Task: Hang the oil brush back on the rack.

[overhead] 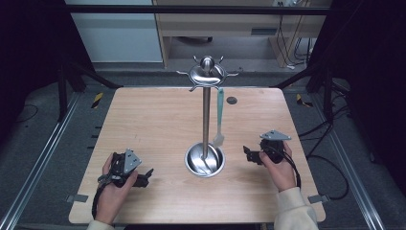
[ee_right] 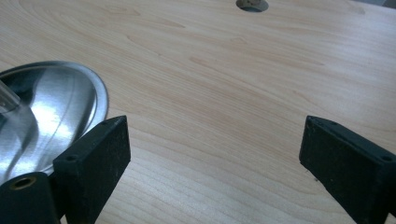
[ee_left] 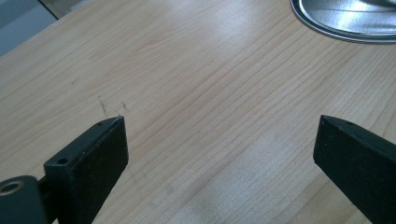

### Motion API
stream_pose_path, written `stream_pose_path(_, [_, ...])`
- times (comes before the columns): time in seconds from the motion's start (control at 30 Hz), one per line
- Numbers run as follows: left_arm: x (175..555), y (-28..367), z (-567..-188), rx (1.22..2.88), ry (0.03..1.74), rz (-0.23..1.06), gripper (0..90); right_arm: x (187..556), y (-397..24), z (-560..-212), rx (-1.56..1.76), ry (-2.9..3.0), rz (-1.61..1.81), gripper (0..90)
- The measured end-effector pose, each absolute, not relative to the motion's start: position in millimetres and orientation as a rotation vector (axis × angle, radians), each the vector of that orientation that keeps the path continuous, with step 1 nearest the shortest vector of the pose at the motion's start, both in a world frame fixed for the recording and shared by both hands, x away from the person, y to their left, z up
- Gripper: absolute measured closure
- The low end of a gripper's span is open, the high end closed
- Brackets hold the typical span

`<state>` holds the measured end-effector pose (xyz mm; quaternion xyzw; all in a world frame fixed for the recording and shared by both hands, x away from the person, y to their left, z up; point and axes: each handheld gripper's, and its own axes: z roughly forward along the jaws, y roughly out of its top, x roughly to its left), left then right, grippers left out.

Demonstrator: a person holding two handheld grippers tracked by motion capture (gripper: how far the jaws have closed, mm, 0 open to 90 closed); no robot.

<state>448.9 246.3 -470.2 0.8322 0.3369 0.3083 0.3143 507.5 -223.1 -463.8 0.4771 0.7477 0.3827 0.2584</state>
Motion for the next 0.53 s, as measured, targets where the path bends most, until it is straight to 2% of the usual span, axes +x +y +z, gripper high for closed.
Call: stream_pose_path(0.53, [449.0,246.0,-470.5,2.203,0.884,0.814,2.7,512.1,-220.3,-480.2,1.322,2.103,0.992,9.3])
